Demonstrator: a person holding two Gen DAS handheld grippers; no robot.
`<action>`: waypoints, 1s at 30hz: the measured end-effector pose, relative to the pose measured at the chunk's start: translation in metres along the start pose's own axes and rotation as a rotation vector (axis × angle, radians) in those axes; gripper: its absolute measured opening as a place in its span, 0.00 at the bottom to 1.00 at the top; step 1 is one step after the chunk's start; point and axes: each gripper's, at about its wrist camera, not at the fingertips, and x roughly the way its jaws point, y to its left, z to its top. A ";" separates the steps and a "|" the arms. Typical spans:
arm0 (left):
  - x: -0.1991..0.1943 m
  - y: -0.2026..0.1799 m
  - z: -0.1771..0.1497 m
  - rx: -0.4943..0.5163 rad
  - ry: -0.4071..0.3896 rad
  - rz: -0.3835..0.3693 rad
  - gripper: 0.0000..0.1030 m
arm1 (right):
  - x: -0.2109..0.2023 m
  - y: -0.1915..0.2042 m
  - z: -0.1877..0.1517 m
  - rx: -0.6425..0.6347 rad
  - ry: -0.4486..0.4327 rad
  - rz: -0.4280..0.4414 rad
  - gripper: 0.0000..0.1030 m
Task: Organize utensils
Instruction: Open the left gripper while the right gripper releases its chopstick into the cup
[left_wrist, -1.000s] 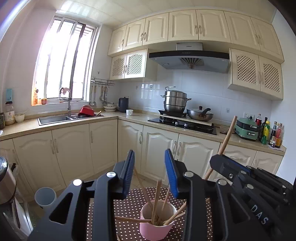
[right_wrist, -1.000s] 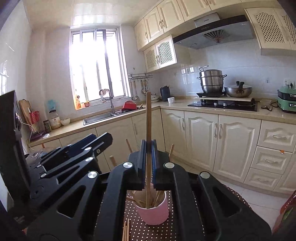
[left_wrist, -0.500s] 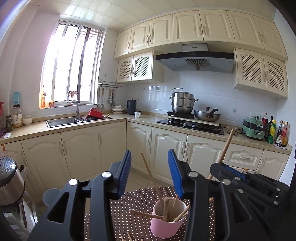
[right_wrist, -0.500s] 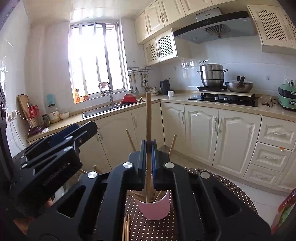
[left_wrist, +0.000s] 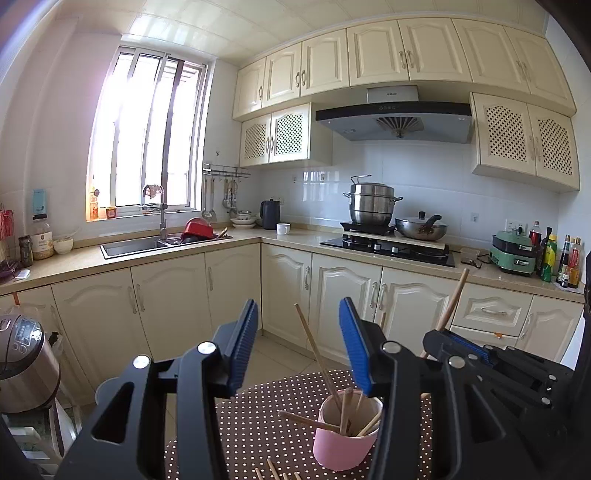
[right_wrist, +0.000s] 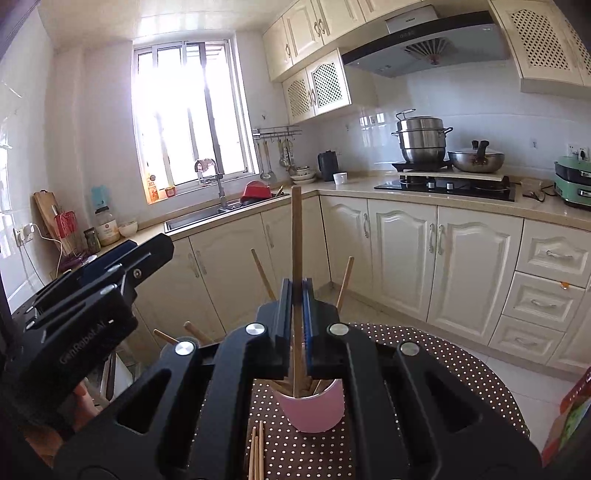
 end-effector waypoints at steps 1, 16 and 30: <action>-0.001 0.000 0.001 0.000 0.000 0.001 0.45 | 0.000 0.000 0.000 0.001 0.000 0.001 0.06; -0.017 0.008 0.002 0.020 -0.005 0.021 0.49 | -0.006 0.004 -0.003 0.009 0.017 0.002 0.13; -0.048 0.017 0.008 0.021 -0.034 0.029 0.52 | -0.034 0.014 0.005 -0.008 -0.019 -0.001 0.13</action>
